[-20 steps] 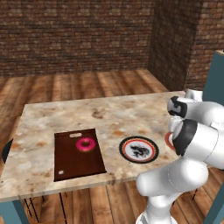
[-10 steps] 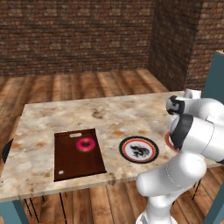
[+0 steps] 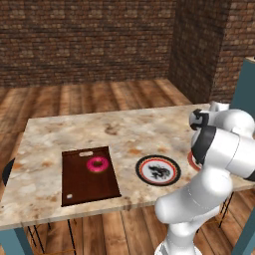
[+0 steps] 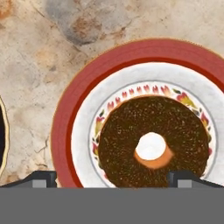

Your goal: Move the dessert items from the plates to the tray.

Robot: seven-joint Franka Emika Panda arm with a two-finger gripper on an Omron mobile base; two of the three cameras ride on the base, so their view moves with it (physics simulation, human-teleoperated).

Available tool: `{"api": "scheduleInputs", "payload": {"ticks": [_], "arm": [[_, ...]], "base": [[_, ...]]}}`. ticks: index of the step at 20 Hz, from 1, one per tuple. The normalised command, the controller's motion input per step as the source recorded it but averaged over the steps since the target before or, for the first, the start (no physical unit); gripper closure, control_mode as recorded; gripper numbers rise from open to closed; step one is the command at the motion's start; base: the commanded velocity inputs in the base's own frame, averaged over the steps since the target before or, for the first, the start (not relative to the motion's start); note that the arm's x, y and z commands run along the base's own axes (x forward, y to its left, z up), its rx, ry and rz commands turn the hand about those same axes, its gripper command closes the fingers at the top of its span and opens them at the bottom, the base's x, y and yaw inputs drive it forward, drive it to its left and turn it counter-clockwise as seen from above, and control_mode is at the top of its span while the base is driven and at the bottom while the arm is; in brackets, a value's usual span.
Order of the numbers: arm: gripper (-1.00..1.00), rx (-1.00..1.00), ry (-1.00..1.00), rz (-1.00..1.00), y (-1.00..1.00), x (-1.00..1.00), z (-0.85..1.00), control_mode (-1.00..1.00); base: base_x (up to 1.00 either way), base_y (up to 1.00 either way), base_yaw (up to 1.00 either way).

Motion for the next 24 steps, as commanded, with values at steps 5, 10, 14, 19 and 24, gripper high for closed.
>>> {"api": "scheduleInputs", "payload": {"ticks": [5,10,14,19,24], "arm": [[-1.00,0.00,0.00,0.00,0.02,0.00,-0.30,-1.00],[-1.00,0.00,0.00,0.02,0.13,-0.01,-0.24,-1.00],[-1.00,0.00,0.00,0.03,0.06,0.00,-0.25,-1.00],[-1.00,0.00,0.00,0.01,0.00,0.00,-0.26,-1.00],[-1.00,0.00,-0.01,0.00,0.00,0.00,-0.26,-1.00]], "base": [[0.00,0.00,0.00],[0.00,0.00,0.00],[0.00,0.00,0.00],[0.00,0.00,0.00],[0.00,0.00,0.00]]}}
